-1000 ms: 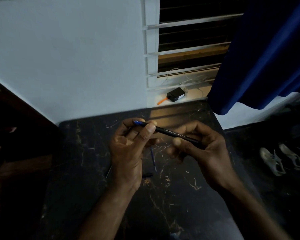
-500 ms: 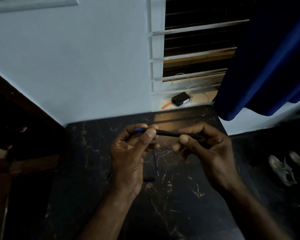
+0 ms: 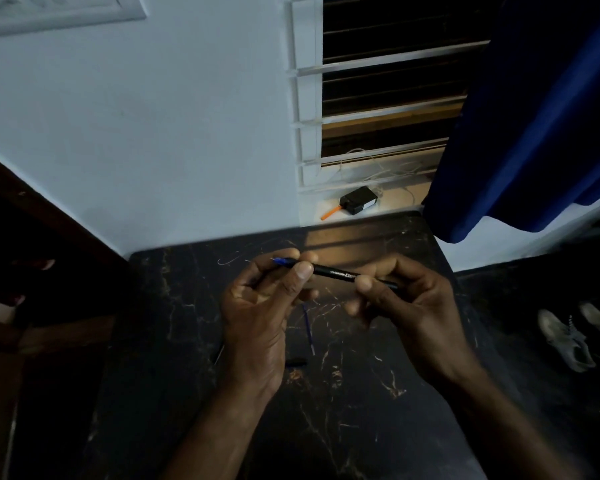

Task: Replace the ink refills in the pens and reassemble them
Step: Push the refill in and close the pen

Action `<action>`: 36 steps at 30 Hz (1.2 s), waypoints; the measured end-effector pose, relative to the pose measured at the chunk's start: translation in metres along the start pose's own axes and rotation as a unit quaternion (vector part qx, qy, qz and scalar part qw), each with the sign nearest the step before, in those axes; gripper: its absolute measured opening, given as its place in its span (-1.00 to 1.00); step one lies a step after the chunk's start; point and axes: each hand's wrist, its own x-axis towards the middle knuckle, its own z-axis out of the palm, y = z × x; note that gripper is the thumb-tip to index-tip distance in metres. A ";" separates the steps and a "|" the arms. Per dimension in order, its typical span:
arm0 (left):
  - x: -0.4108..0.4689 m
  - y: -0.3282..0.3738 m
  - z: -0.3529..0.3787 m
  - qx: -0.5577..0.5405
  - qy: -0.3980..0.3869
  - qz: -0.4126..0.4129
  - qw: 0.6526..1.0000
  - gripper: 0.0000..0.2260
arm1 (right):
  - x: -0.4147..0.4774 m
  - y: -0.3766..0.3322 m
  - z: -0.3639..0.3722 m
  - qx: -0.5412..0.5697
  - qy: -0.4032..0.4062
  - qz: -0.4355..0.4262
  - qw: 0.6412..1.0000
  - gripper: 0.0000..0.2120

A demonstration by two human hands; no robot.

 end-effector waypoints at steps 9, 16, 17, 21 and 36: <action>-0.001 -0.002 0.003 0.012 -0.004 0.003 1.000 -0.81 | 0.002 -0.003 -0.005 -0.029 -0.020 0.019 0.999 -0.76; 0.002 -0.002 0.003 0.025 0.007 0.013 1.000 -0.81 | 0.004 -0.001 0.000 -0.039 0.010 -0.030 0.999 -0.87; 0.002 -0.003 0.003 0.022 0.005 0.012 1.000 -0.82 | 0.004 -0.002 0.000 -0.042 0.011 -0.030 0.999 -0.85; 0.000 -0.005 0.002 0.016 -0.005 0.002 1.000 -0.83 | 0.005 -0.002 -0.003 -0.067 -0.005 -0.005 0.998 -0.69; 0.002 -0.011 0.001 0.013 -0.019 0.014 1.000 -0.87 | 0.001 -0.011 0.001 -0.062 0.007 -0.058 0.996 -0.86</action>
